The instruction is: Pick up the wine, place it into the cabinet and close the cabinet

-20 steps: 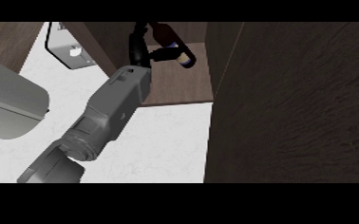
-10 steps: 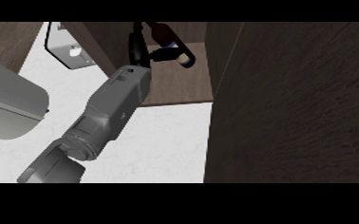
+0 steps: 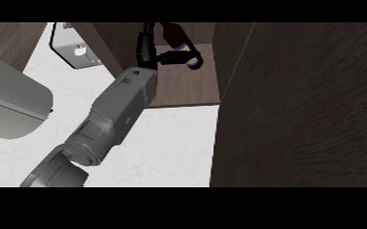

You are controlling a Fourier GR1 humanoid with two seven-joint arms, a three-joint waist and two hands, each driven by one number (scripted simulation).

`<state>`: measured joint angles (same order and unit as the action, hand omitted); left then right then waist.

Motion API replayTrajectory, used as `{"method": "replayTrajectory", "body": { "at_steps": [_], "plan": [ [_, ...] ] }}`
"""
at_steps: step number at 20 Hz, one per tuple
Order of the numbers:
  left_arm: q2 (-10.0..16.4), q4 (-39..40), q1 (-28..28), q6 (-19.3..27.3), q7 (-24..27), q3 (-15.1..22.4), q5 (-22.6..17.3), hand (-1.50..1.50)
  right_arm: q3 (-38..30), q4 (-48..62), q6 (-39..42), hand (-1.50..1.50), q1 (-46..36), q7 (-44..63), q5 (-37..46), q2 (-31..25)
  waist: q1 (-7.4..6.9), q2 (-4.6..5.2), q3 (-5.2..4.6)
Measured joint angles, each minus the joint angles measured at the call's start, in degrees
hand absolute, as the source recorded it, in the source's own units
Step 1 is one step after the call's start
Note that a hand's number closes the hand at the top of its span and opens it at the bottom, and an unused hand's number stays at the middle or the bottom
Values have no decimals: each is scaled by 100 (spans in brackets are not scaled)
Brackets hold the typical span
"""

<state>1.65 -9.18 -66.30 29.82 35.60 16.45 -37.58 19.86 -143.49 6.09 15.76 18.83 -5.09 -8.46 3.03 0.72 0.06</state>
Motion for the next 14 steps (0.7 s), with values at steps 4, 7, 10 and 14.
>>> {"method": "replayTrajectory", "body": {
  "at_steps": [4,7,10,14],
  "plan": [
    [-44,-255,80,-246,162,-134,-54,-150,-131,-8,3,-150,-1,-10,-5,-17,-78,-22,-6],
    [-85,-532,217,-368,229,-138,-25,-150,-29,-21,-106,-150,-14,76,8,48,-164,-65,-7],
    [-103,-843,357,-433,160,-136,-14,-150,-39,-30,-151,-150,-34,120,16,49,-219,-89,-8],
    [-89,-1457,736,-503,111,-57,31,-150,-95,-43,-158,-150,7,151,18,-5,-293,-127,-4]
  ]
}}
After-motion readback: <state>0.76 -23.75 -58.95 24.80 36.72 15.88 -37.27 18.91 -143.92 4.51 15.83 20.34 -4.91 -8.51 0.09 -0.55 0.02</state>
